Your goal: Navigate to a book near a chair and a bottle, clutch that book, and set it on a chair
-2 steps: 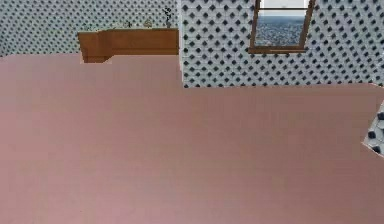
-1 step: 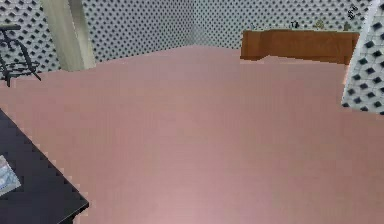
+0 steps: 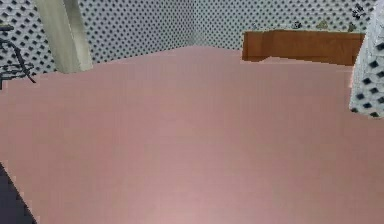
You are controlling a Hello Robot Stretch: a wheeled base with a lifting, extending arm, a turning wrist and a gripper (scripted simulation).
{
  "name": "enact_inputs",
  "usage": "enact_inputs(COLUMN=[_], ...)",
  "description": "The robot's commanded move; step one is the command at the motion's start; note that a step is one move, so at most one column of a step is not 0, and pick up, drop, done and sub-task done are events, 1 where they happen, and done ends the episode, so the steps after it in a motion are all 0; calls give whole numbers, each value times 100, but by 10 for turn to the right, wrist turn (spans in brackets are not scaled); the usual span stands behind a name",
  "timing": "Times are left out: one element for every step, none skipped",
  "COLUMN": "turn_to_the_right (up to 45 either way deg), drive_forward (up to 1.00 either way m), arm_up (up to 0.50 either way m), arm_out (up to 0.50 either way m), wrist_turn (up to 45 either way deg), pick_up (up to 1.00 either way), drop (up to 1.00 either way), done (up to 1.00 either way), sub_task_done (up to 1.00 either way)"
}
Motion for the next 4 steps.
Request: enact_inputs(turn_to_the_right=[-360, 0, -450, -450], drive_forward=[0, 40, 0, 0], arm_up=[0, 0, 0, 0], arm_out=[0, 0, 0, 0], wrist_turn=[0, 0, 0, 0], pick_up=[0, 0, 0, 0], drop=[0, 0, 0, 0], done=[0, 0, 0, 0], sub_task_done=[0, 0, 0, 0])
